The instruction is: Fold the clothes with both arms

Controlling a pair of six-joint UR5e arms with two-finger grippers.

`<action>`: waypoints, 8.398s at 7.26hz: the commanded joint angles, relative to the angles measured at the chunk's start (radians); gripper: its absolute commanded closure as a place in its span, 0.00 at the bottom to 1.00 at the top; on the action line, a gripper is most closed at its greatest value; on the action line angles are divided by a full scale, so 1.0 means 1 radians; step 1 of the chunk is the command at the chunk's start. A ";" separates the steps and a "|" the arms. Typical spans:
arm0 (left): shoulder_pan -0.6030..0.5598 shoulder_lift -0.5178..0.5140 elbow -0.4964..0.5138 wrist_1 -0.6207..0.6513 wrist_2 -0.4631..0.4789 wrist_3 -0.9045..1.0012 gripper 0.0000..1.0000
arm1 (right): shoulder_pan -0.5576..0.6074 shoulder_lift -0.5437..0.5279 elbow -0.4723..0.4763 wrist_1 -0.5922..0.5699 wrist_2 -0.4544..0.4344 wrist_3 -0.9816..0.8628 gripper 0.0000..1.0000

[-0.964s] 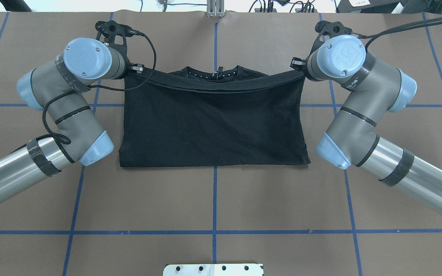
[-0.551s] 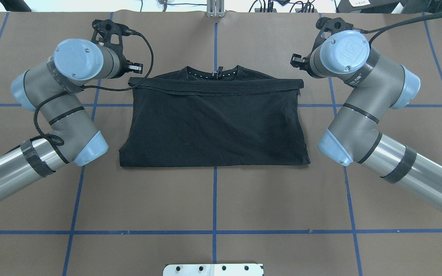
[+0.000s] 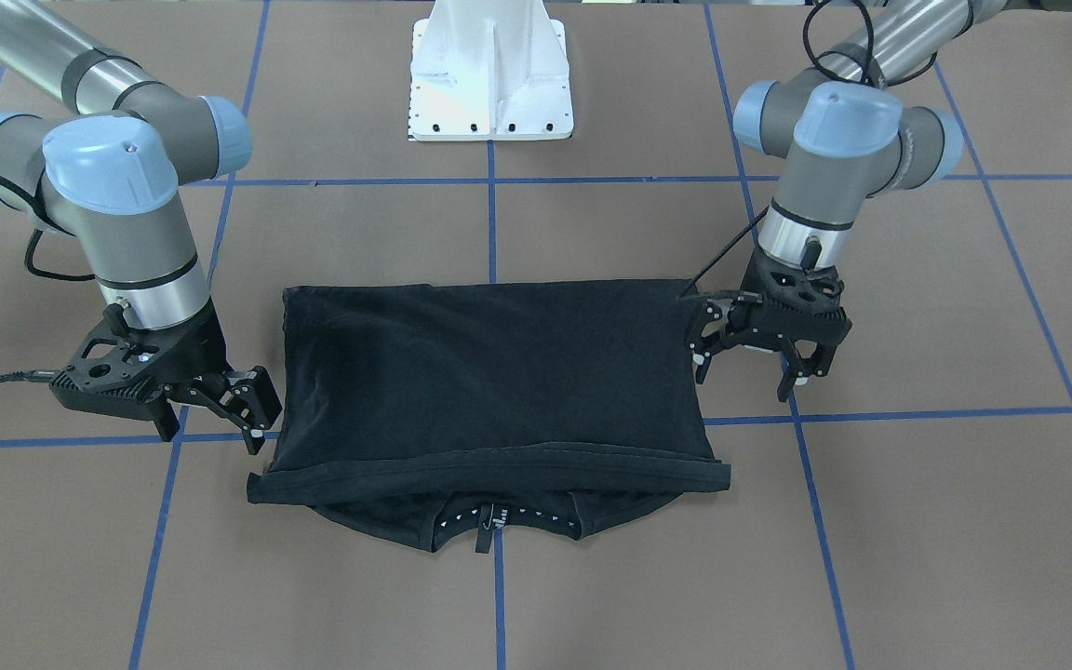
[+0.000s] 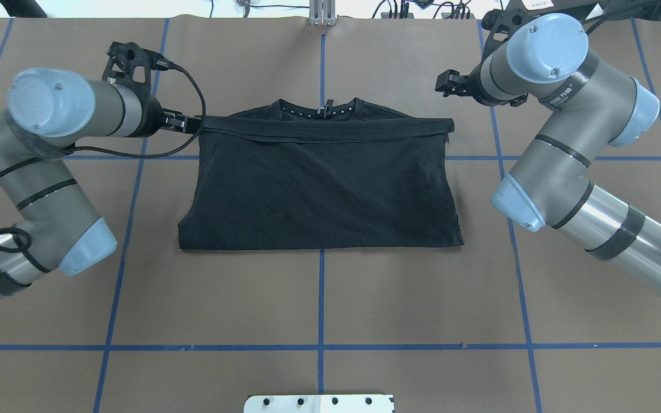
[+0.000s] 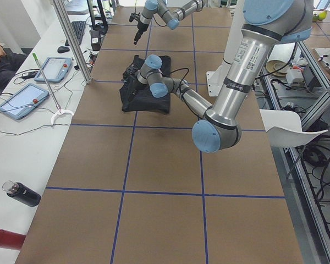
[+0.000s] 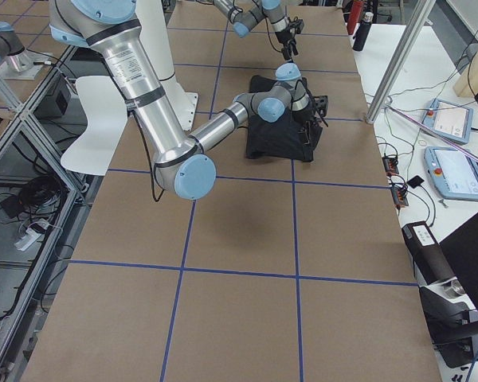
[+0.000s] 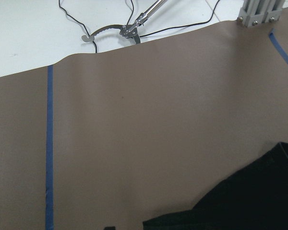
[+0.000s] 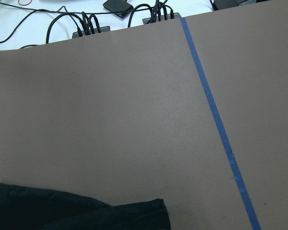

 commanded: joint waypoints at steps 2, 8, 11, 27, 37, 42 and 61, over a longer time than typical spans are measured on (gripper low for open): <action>0.151 0.137 -0.045 -0.165 -0.029 -0.116 0.00 | -0.010 -0.007 0.030 0.000 -0.005 0.004 0.00; 0.253 0.161 -0.020 -0.192 0.057 -0.203 0.10 | -0.013 -0.010 0.031 0.000 -0.014 0.004 0.00; 0.253 0.162 -0.006 -0.194 0.057 -0.203 0.39 | -0.015 -0.010 0.031 0.000 -0.015 0.006 0.00; 0.171 0.297 -0.063 -0.267 0.047 0.030 1.00 | -0.049 -0.009 0.028 0.002 -0.043 0.015 0.00; -0.277 -0.162 0.666 -0.483 -0.030 0.439 0.00 | -0.139 0.074 -0.008 0.000 -0.095 0.119 0.00; -0.285 -0.050 0.511 -0.487 -0.106 0.424 0.00 | -0.286 0.349 -0.344 0.082 -0.245 0.334 0.19; -0.281 -0.039 0.508 -0.493 -0.106 0.387 0.00 | -0.473 0.106 -0.018 0.013 -0.358 0.285 1.00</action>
